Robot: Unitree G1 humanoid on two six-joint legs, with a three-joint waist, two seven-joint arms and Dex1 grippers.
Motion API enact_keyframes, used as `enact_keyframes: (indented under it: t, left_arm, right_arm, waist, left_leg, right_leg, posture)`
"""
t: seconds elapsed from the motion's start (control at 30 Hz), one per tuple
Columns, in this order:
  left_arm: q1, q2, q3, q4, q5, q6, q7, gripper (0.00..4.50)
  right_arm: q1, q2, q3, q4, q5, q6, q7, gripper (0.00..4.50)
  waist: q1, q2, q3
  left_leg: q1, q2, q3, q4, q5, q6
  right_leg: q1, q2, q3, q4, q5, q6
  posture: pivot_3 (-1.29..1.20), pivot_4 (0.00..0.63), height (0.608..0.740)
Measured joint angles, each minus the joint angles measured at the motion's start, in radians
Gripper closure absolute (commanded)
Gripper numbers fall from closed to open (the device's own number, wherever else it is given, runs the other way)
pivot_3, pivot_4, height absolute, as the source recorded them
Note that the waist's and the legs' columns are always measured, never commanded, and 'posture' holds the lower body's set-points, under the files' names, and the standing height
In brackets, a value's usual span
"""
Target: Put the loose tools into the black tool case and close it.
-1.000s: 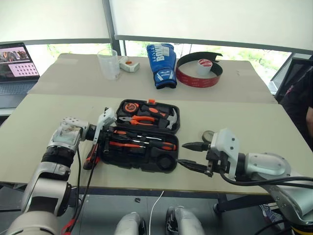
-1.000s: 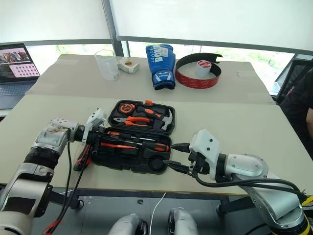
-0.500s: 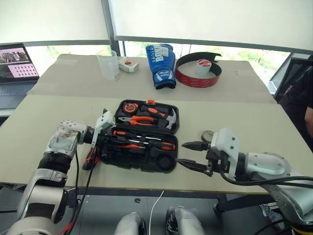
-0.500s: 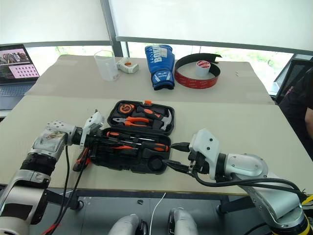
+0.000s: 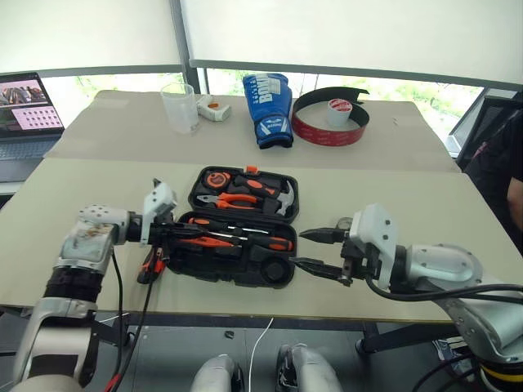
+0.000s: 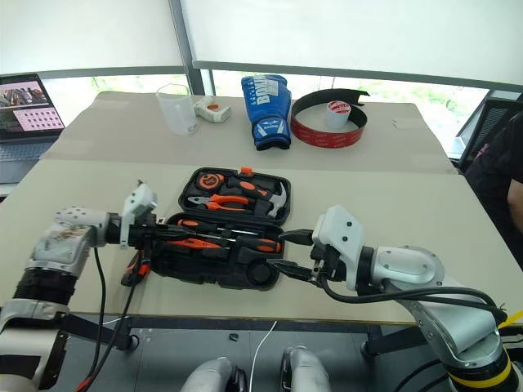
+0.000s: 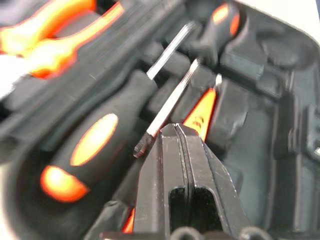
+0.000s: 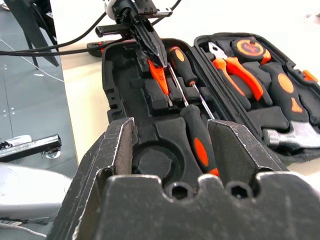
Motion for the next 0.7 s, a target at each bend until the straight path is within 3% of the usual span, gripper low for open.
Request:
enact_keyframes:
  t: [0.13, 0.33, 0.5, 0.7]
  left_arm:
    - [0.246, 0.091, 0.245, -0.294, -0.09, 0.168, 0.11, 2.31]
    - [0.72, 0.036, 0.597, -0.556, -0.095, 0.281, 0.268, 0.08]
    - [0.895, -0.034, 0.725, -0.705, -0.099, 0.326, 0.378, 0.0]
    - [0.824, -0.072, 0.673, -0.814, -0.176, 0.488, 0.529, 0.0]
  right_arm:
    - [-0.095, 0.015, 0.011, 0.079, 0.033, -0.017, 0.084, 1.2]
    - [-0.181, 0.036, 0.075, 0.188, 0.025, -0.087, 0.231, 1.2]
    - [-0.217, 0.06, 0.119, 0.251, -0.008, -0.137, 0.295, 1.2]
    - [-0.215, 0.071, 0.133, 0.275, -0.028, -0.156, 0.313, 1.2]
  waist:
    - [-0.012, 0.001, 0.0]
    - [-0.004, 0.002, 0.001]
    - [0.028, 0.002, 0.001]
    - [0.039, 0.002, 0.001]
  left_leg:
    - [0.001, 0.0, 0.0, -0.002, 0.0, 0.0]
    - [0.001, 0.0, -0.001, -0.003, 0.0, -0.001]
    - [0.001, -0.001, -0.002, -0.003, -0.006, -0.008]
    - [0.001, -0.001, -0.002, -0.003, -0.006, -0.008]
  right_leg:
    - [0.0, 0.0, 0.0, -0.001, 0.0, 0.0]
    - [0.001, -0.001, 0.0, -0.003, 0.0, 0.0]
    - [0.001, -0.004, -0.002, -0.003, 0.0, 0.0]
    - [0.001, -0.004, -0.002, -0.002, 0.0, 0.0]
  posture:
    - [0.0, 0.15, 0.727]
    - [0.0, 0.15, 0.727]
    - [0.0, 0.15, 0.727]
    - [0.0, 0.15, 0.727]
